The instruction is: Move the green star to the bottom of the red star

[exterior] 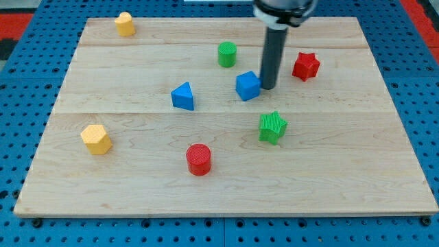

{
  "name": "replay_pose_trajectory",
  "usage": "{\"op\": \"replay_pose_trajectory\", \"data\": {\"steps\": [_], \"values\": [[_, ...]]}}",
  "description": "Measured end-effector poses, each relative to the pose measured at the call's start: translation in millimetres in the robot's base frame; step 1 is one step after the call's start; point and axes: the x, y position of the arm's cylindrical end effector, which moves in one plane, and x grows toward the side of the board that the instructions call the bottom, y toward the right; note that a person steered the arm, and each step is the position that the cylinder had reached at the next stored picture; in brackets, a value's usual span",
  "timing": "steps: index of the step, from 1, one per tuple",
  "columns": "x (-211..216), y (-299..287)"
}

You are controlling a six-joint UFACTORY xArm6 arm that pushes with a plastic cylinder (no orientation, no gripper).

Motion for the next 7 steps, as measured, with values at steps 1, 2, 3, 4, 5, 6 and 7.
{"op": "replay_pose_trajectory", "data": {"steps": [1, 2, 3, 4, 5, 6, 7], "values": [[-9.7, 19.5], [39.8, 125.5], [150.8, 146.5], [154.8, 63.1], [106.9, 21.1], [61.3, 37.0], [110.0, 38.3]]}}
